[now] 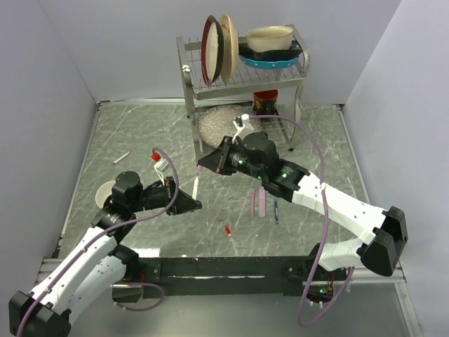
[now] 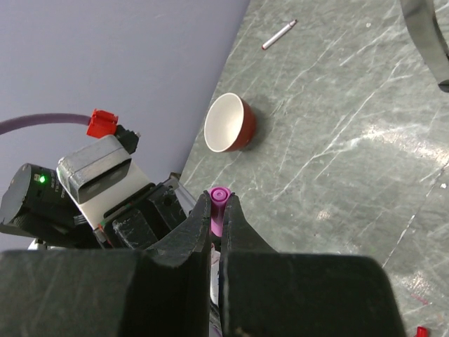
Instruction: Insert the pens into the pen caps
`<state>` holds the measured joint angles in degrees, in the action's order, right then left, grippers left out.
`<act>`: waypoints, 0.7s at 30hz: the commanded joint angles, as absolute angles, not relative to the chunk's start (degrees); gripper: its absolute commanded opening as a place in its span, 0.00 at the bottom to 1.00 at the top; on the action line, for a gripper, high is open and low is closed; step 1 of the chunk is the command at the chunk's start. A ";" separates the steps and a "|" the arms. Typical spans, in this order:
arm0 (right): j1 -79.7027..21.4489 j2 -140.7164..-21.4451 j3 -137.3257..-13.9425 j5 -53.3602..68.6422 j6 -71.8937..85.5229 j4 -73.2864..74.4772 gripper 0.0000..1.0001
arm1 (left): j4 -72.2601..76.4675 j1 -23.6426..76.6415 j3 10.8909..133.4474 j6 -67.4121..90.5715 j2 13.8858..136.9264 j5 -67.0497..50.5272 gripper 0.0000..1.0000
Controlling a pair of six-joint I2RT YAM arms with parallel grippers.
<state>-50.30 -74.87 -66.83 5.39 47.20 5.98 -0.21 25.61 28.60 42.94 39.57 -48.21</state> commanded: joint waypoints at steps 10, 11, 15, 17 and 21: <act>-52.64 -72.78 -67.85 2.20 45.27 6.33 0.00 | 1.85 25.75 28.74 43.07 39.02 -47.81 0.01; -52.82 -72.77 -67.68 2.20 45.35 6.42 0.00 | 1.85 25.75 28.74 43.07 38.85 -47.73 0.01; -53.79 -72.51 -66.27 2.11 45.79 5.54 0.00 | 2.02 25.75 28.74 43.15 39.37 -47.81 0.01; -54.49 -72.42 -65.92 1.85 45.88 5.36 0.00 | 2.02 25.75 28.74 43.15 39.46 -47.81 0.01; -55.37 -71.90 -65.30 1.06 46.05 5.54 0.00 | 1.76 25.75 28.74 43.15 39.46 -47.64 0.01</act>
<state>-54.02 -74.61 -65.98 1.93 46.59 6.81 -0.38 25.65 28.56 42.96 39.59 -48.16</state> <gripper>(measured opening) 0.045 0.122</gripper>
